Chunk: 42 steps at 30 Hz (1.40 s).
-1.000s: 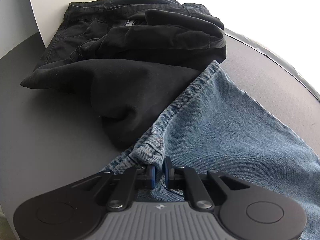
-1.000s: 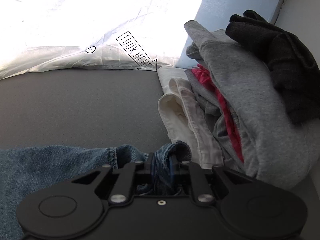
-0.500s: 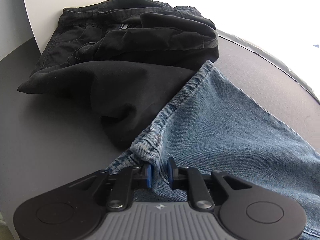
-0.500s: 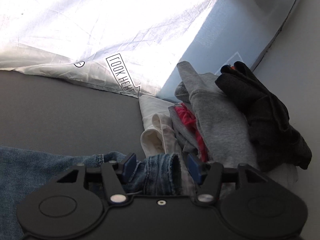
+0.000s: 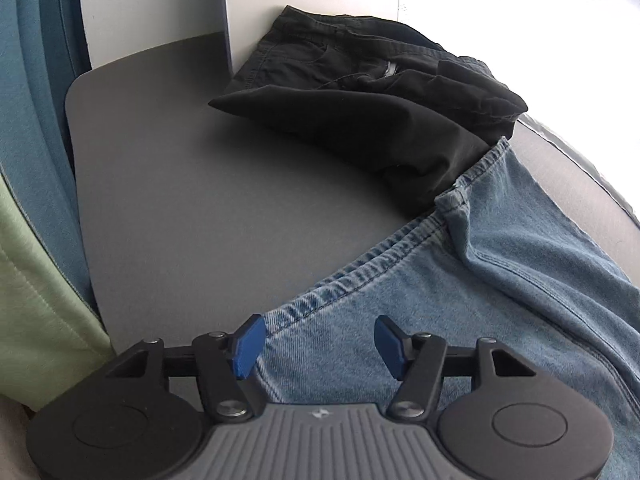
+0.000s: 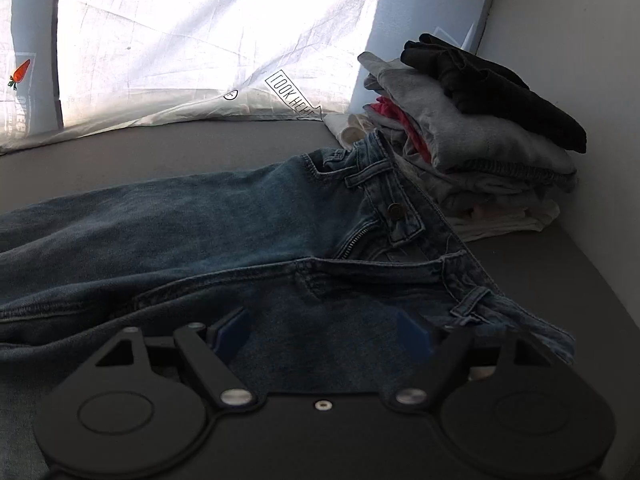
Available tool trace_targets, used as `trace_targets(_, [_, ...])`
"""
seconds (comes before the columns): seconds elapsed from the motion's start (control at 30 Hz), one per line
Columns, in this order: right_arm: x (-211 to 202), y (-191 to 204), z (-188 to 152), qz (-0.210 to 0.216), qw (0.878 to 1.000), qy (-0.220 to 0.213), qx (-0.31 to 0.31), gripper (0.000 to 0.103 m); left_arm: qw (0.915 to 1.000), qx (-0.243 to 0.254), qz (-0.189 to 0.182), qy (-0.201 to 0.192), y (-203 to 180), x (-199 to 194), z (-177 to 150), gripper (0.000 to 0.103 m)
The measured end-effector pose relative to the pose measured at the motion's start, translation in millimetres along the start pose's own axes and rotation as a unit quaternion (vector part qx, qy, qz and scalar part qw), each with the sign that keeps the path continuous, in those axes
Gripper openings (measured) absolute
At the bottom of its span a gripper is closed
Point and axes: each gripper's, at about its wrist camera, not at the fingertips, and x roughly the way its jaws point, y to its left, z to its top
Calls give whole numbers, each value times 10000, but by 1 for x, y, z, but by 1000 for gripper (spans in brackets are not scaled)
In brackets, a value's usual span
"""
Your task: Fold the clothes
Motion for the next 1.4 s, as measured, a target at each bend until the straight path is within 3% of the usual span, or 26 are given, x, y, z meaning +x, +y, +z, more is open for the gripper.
trace_targets(0.1, [-13,-27,-28,65,9968,266,751,81,9992,-323,16,243,12,-3,-16,68])
trace_targets(0.23, [-30,-63,-48,115,9891,266,1445,80,9941,-956,-196,471,27,-5,-32,68])
trace_targets(0.37, [-38,-102,-57,91,9740,188,2257,80,9966,-755,-122,299,19,-2,-33,74])
trace_targets(0.5, [-31,-138,-65,2,9535,193,3006,80,9964,-836,156,67,11,5,-28,73])
trace_targets(0.53, [-27,-146,-66,-30,9492,199,3139,80,9961,-842,267,13,10,5,-27,69])
trace_targets(0.6, [-17,-157,-64,-75,9457,264,3239,80,9958,-745,532,-75,6,7,-24,31])
trace_targets(0.67, [-8,-163,-61,71,9434,314,3302,76,9960,-763,452,-124,9,5,-21,9])
trace_targets(0.7, [-3,-166,-60,154,9421,338,3333,68,9952,-883,403,-117,12,3,-20,8])
trace_targets(0.73, [1,-167,-58,279,9415,384,3337,51,9943,-996,359,-126,15,0,-19,7])
trace_targets(0.77, [4,-168,-57,414,9409,436,3334,42,9933,-1097,324,-162,18,-5,-19,7])
trace_targets(0.8, [3,-168,-54,406,9419,405,3311,29,9925,-1167,294,-197,20,-10,-19,7])
trace_targets(0.83, [0,-168,-51,364,9432,354,3283,7,9924,-1179,269,-237,23,-16,-19,7])
trace_targets(0.93, [-12,-185,-47,559,9351,88,3499,3,9924,-1175,213,-306,31,-42,-26,7])
trace_targets(1.0, [-16,-200,-47,652,9294,-29,3632,3,9920,-1223,208,-219,39,-51,-36,7])
trace_targets(1.13, [-3,-206,-54,501,9443,179,3247,3,9912,-1209,459,264,56,-38,-65,7])
trace_targets(1.27, [14,-197,-60,224,9477,557,3134,5,9902,-1263,419,431,65,-34,-74,13])
trace_targets(1.33, [15,-191,-56,94,9523,583,2994,13,9912,-1190,312,486,68,-34,-70,15])
trace_targets(1.37, [15,-188,-55,51,9546,591,2919,15,9914,-1168,241,532,69,-32,-69,23])
trace_targets(1.4, [15,-186,-55,42,9549,588,2910,31,9913,-1165,176,587,70,-29,-67,26])
